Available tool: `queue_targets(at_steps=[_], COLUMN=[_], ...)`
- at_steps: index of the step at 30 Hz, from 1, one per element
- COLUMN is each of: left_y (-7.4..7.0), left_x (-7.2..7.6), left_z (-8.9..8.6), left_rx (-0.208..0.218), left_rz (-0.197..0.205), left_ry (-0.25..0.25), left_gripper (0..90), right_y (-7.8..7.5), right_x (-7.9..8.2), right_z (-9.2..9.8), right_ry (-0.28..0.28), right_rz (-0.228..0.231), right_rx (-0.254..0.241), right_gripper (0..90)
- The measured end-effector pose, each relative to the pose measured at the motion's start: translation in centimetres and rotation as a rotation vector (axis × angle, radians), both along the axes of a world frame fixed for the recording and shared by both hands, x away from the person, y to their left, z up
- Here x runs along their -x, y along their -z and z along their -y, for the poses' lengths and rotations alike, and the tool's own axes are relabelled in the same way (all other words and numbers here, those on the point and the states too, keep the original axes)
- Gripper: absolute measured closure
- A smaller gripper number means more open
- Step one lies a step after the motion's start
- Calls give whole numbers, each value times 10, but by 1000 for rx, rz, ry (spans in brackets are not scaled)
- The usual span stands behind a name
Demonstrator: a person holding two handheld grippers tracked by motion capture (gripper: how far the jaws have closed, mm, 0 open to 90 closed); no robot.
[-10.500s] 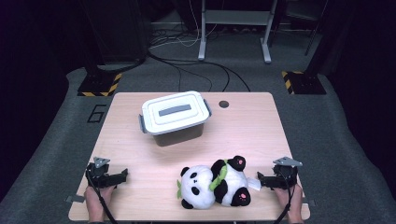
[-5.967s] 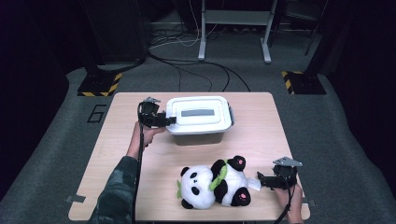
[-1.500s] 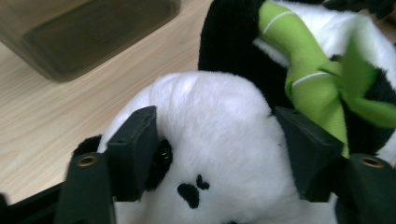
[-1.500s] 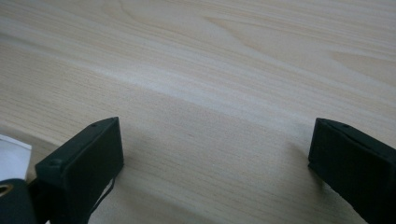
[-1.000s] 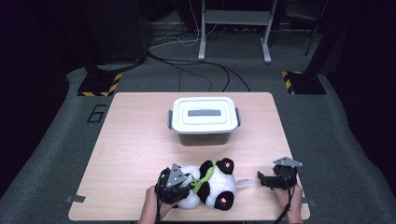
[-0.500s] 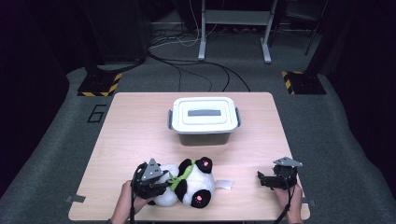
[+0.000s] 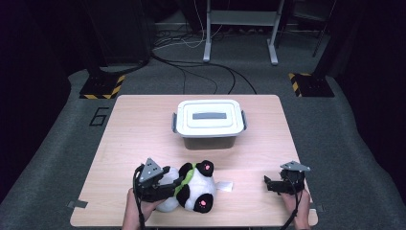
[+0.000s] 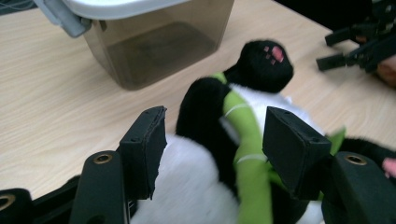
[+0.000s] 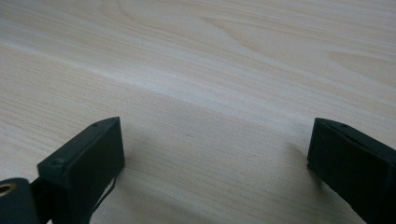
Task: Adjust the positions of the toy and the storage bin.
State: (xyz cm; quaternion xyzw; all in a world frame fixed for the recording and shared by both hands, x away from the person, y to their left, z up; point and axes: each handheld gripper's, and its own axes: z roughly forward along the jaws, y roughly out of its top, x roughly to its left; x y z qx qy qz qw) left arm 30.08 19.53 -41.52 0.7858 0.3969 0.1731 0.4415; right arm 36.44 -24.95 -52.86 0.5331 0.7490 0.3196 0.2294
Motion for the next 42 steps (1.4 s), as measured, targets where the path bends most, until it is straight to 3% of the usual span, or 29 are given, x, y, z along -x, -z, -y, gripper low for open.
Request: queue_targets(at_steps=[3, 6, 7, 9, 10, 13, 16, 24, 28, 32, 36, 42], left_y=[9, 21, 23, 25, 25, 29, 33, 23, 15, 9, 4, -1], left_x=[0, -1, -1, 2, 4, 7, 7, 10, 9, 7, 3, -6], left_z=[16, 25, 26, 28, 31, 40, 38, 20, 7, -8, -24, -46], left_rx=[-45, -60, -67, -66, -92, -155, -162, -168, -192, -210, -250, -303], left_rz=[-28, -55, -47, -15, 4, 20, 28, 49, 50, 47, 63, 52], left_ry=[10, 1, -6, -9, -11, 2, 5, 83, 106, 95, 81, 52], left_gripper=[393, 432, 446, 581, 611, 659, 690, 736, 740, 740, 740, 740], right_y=[0, 0, 0, 0, 0, 0, 0, 0, 0, 0, 0, 0], right_x=[0, 0, 0, 0, 0, 0, 0, 0, 0, 0, 0, 0], right_z=[0, 0, 0, 0, 0, 0, 0, 0, 0, 0, 0, 0], right_ry=[1, -1, -1, -2, -1, -2, -3, -4, -3, -2, -2, 0], right_rz=[0, 0, 0, 1, 1, 2, 2, 2, 3, 3, 2, 3], right_rx=[-2, -1, -1, -1, 0, 1, -1, -2, -2, -2, -3, -2], right_gripper=[28, 29, 29, 29, 29, 30, 30, 36, 35, 35, 35, 35])
